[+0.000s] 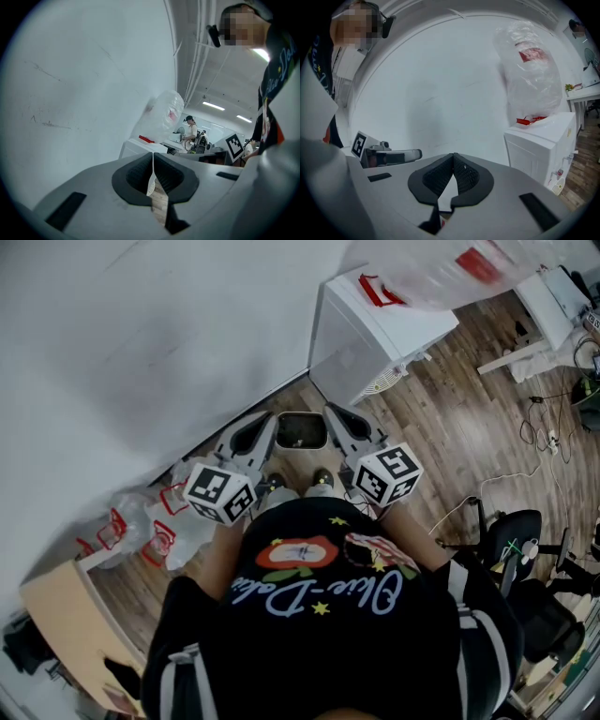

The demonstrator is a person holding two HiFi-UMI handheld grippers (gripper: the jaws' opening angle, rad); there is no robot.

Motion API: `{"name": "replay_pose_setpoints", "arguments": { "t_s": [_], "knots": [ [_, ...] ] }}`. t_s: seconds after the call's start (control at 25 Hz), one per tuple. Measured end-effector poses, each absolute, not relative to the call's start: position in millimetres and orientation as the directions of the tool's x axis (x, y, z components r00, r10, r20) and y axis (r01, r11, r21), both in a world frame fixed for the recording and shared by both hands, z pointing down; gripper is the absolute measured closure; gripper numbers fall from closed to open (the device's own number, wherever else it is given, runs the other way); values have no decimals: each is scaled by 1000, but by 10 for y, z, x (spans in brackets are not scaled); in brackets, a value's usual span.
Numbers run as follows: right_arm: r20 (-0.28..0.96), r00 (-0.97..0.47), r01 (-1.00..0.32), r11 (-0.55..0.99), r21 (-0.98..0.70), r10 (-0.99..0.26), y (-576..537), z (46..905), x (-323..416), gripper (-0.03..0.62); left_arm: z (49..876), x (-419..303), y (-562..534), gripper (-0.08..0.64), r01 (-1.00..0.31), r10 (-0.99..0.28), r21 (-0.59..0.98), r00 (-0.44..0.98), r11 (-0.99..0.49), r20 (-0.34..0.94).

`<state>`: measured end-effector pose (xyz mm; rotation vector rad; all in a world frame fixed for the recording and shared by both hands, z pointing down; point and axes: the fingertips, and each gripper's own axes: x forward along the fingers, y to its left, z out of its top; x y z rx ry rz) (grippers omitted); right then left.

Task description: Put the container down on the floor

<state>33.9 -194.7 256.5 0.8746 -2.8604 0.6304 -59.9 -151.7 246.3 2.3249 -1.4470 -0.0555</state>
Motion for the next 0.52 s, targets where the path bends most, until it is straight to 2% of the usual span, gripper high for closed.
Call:
{"name": "replay_pose_setpoints", "arguments": {
  "t_s": [0.52],
  "knots": [
    [208, -824, -566, 740, -365, -527, -1995, 2598, 318, 594, 2459, -731, -1559, 551, -860, -874, 352, 450, -370, 181]
  ]
}}
